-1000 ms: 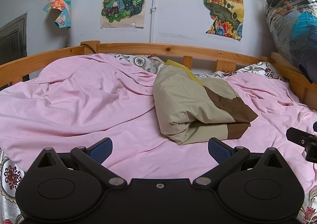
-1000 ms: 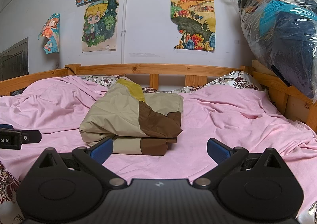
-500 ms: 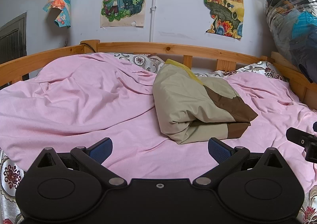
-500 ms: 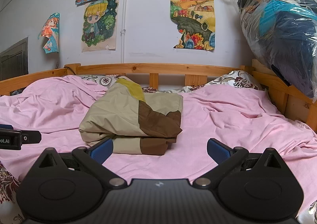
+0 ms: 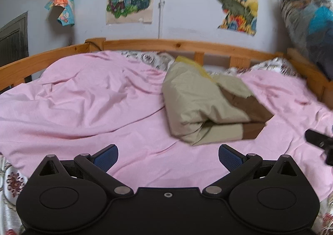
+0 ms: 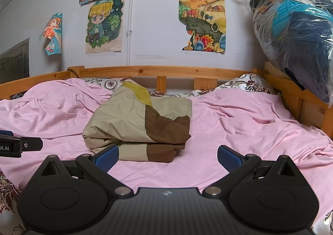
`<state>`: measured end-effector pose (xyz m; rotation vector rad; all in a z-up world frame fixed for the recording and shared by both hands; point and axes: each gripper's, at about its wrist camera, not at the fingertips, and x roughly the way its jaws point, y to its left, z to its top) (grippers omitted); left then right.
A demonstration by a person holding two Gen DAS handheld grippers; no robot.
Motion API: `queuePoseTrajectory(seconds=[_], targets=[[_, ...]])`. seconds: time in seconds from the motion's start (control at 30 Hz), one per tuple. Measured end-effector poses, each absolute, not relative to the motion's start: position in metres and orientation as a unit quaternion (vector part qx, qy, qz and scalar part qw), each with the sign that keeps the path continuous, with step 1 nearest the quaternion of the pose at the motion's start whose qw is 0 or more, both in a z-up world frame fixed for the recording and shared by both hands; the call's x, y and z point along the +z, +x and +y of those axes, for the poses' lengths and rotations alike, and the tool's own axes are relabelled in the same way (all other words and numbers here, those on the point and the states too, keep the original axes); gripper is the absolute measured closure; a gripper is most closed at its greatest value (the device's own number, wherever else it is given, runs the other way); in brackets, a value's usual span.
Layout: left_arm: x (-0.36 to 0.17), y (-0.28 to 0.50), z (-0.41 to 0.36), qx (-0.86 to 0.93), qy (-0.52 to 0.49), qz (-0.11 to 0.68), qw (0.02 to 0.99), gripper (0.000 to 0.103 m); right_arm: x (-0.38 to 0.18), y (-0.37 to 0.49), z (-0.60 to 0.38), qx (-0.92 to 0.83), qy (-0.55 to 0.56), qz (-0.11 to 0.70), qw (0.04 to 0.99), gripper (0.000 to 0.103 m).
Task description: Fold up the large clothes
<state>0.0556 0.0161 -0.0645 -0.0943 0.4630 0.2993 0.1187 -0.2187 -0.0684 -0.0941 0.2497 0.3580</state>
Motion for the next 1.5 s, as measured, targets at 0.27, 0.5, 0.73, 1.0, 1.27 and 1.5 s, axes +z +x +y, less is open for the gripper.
queuePoseTrajectory(seconds=[0.27,0.5,0.73,1.0,1.27,1.5], targets=[[-0.0678,0.0547,0.0138,0.178,-0.012,0.237,0.955,0.001,-0.0684,0.1187,-0.2192,0.178,-0.047,0.124,0.975,0.0],[-0.0664,0.054,0.0125,0.168,0.003,0.233,0.958,0.001,-0.0683,0.1188,-0.2191,0.177,-0.047,0.124,0.975,0.0],[-0.0659,0.0555,0.0127,0.164,0.012,0.232,0.959,0.001,-0.0681,0.119,-0.2196,0.178,-0.047,0.124,0.975,0.0],[-0.0657,0.0554,0.0113,0.163,0.012,0.231,0.959,0.001,-0.0678,0.119,-0.2194,0.178,-0.047,0.124,0.975,0.0],[-0.0672,0.0562,0.013,0.159,0.014,0.231,0.96,0.001,-0.07,0.1194,-0.2204,0.177,-0.047,0.127,0.975,0.0],[-0.0687,0.0576,0.0159,0.156,0.014,0.237,0.959,0.001,-0.0748,0.1214,-0.2183,0.173,-0.044,0.135,0.975,0.0]])
